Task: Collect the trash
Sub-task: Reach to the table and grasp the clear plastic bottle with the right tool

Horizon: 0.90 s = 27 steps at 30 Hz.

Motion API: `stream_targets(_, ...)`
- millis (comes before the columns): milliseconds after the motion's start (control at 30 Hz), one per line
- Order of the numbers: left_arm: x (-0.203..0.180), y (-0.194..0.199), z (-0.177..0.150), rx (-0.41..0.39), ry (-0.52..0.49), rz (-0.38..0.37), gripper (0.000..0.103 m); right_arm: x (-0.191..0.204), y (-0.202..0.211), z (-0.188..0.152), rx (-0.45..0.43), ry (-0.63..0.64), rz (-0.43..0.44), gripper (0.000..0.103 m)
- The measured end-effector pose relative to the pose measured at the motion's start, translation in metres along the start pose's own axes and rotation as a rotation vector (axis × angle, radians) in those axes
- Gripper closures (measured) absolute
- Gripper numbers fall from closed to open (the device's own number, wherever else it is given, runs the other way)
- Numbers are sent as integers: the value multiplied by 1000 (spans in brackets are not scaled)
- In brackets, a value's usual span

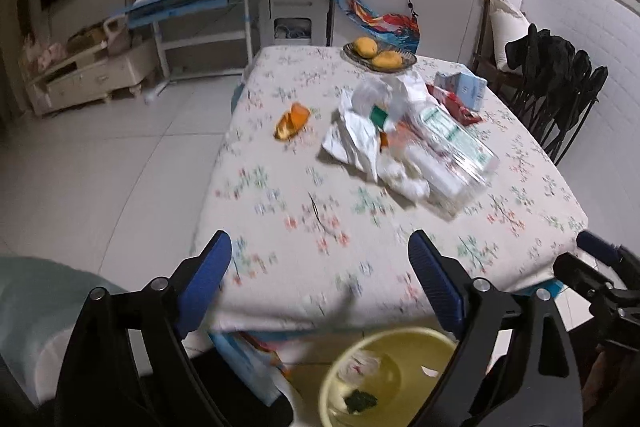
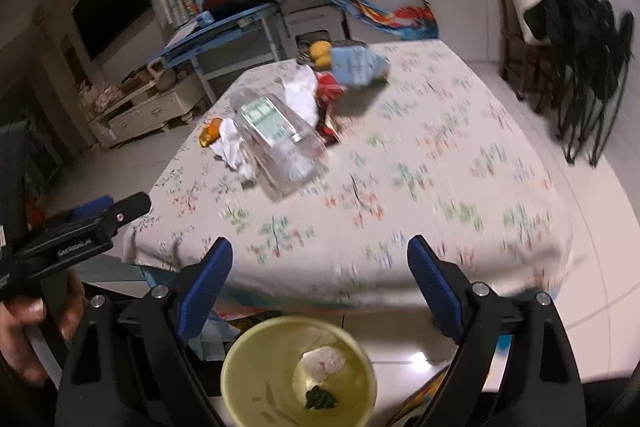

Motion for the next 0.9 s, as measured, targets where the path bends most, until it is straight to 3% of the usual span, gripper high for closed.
stream_targets(367, 17, -35, 25, 42, 124, -48, 15, 37, -57, 38, 58, 253, -20, 17)
stream_targets(667, 13, -56, 31, 64, 144, -58, 15, 40, -96, 56, 89, 242, -16, 17)
stream_targets(767, 9, -64, 36, 66, 129, -55, 15, 41, -104, 52, 111, 249, -10, 23)
stream_targets(833, 8, -69, 40, 68, 120, -50, 15, 43, -108, 48, 130, 258, -2, 37)
stream_targets(900, 7, -74, 44, 69, 119, -46, 15, 44, -109, 46, 133, 262, 7, 40)
Point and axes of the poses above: each gripper's, at about its wrist camera, not at the fingertips, and y roughly against the way its jaws point, x to its left, z to its top, the point moved 8 cm from there along -y, roughly the way its jaws point, and after that the axes turned 6 degrees about -y, right-handed, at the moved point
